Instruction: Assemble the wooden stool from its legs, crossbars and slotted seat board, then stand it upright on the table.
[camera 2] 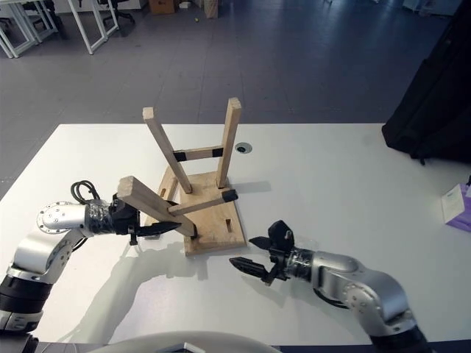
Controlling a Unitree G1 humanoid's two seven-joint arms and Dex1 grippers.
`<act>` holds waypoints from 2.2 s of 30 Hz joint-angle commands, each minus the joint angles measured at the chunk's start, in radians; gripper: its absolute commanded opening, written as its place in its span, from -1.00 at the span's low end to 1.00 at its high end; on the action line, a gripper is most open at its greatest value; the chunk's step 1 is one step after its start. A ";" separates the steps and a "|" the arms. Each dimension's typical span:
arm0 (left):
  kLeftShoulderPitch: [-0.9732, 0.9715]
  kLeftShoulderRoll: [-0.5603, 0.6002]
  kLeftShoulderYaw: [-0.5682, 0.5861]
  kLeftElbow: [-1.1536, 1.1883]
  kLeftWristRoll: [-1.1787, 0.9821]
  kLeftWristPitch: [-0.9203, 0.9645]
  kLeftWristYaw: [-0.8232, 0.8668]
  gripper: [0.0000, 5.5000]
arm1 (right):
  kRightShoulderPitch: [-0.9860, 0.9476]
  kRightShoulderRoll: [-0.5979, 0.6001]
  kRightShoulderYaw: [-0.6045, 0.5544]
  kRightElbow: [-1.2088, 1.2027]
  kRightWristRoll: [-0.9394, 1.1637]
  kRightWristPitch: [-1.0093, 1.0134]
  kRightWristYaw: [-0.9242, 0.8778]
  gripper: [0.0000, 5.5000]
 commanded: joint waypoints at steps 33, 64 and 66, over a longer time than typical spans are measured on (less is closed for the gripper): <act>-0.126 0.155 -0.001 0.186 0.119 0.042 -0.032 0.58 | 0.058 0.105 -0.099 -0.004 -0.145 -0.026 -0.061 0.75; 0.249 -0.471 0.124 -0.066 0.181 0.579 0.989 0.16 | 0.017 0.169 -0.259 -0.100 -0.096 0.082 -0.235 0.75; 0.243 -0.465 0.115 0.003 0.194 0.514 0.968 0.03 | -0.011 0.142 -0.306 -0.070 -0.084 0.092 -0.221 0.75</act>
